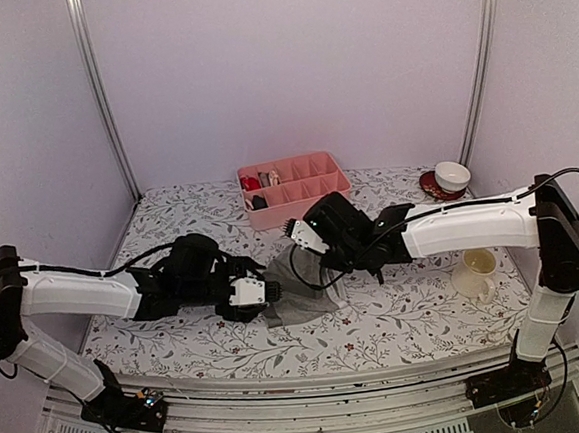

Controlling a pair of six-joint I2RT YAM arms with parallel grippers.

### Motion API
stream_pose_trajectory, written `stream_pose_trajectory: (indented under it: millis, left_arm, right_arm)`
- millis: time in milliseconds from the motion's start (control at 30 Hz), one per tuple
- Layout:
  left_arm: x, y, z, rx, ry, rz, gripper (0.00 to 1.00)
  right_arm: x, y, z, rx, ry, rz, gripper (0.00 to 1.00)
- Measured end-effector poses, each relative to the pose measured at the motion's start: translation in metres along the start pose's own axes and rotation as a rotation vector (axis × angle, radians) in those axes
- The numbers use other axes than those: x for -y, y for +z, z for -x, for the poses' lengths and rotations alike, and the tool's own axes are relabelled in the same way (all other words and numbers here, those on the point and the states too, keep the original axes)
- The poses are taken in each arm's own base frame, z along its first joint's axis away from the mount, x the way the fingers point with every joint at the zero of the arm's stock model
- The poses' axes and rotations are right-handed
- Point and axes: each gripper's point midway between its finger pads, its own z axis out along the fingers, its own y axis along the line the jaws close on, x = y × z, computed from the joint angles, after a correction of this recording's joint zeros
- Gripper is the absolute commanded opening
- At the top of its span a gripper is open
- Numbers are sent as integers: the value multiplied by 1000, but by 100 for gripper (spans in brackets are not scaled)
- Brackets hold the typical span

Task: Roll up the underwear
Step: Pick up the underwear from the center of the board.

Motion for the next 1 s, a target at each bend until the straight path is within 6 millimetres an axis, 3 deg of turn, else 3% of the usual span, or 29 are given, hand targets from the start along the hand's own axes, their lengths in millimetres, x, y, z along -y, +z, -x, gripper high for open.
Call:
stream_pose_trajectory:
  millis: [67,167,367,500,600,700,833,1000]
  left_arm:
    - [13,3,13,15,24,6,89]
    - [16,13,31,24,1,28,89]
    - [-14,42,59,30,-150,93,83]
    - [-24,56,68,12,-235,130,79]
    - [-29,74,75,-10,-306,128,66]
    - [-31,90,81,-39,-380,110,56]
    - [-33,109,89,-77,-471,90,54]
    - [-17,128,78,-150,-564,43,50]
  right_arm:
    - [1,2,-1,-13,16,2,2]
    - [7,10,4,-16,63,2,2]
    - [20,46,-8,-50,207,51,2]
    - [15,75,-27,-97,287,108,2]
    - [8,90,-38,-128,338,147,2]
    - [7,98,-46,-145,386,173,2]
    - [8,103,-51,-150,447,198,2]
    - [8,106,-53,-148,492,226,2]
